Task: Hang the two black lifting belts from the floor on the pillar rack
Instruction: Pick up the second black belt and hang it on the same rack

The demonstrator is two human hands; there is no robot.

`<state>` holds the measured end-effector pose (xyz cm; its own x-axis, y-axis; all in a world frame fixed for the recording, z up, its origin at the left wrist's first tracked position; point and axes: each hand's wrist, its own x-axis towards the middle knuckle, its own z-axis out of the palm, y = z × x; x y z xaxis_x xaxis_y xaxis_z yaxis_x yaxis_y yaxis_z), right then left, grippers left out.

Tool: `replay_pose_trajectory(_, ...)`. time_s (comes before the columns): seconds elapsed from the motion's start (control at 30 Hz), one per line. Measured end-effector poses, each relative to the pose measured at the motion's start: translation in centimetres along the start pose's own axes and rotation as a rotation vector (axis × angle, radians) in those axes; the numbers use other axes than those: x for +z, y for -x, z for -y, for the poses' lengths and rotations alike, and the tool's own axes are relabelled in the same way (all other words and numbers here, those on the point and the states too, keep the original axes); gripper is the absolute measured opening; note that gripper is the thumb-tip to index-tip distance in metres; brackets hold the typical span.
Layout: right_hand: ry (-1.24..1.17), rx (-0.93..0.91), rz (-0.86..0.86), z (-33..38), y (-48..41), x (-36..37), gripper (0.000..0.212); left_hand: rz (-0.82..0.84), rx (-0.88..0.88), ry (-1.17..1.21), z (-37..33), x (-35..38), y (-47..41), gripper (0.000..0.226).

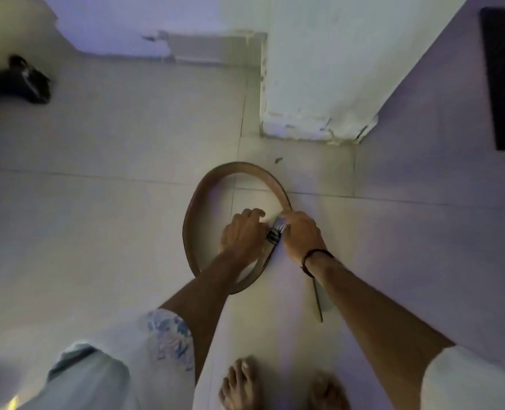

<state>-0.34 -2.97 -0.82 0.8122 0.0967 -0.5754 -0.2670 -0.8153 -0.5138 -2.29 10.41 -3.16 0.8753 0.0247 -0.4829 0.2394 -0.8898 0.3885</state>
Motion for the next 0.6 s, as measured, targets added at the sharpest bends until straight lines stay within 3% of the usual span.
replay_pose_trajectory(0.17,-0.153,0.073,-0.005,-1.8,-2.7,2.2,0.035,0.074,-0.035,0.034,-0.1,6.6,-2.4,0.041)
replay_pose_trajectory(0.33,-0.261,0.072,-0.019,-1.1,-2.0,0.4,0.040,0.061,-0.069,0.010,-1.5,5.2,-2.4,0.030)
replay_pose_trajectory(0.43,-0.281,0.056,-0.069,1.5,0.5,-3.0,0.043,-0.024,-0.093,0.189,-3.0,-0.3,-1.0,0.020)
replay_pose_trajectory(0.6,-0.357,0.001,-0.124,10.1,5.4,-14.2,0.045,-0.186,0.017,0.584,-8.9,-17.4,0.5,0.021)
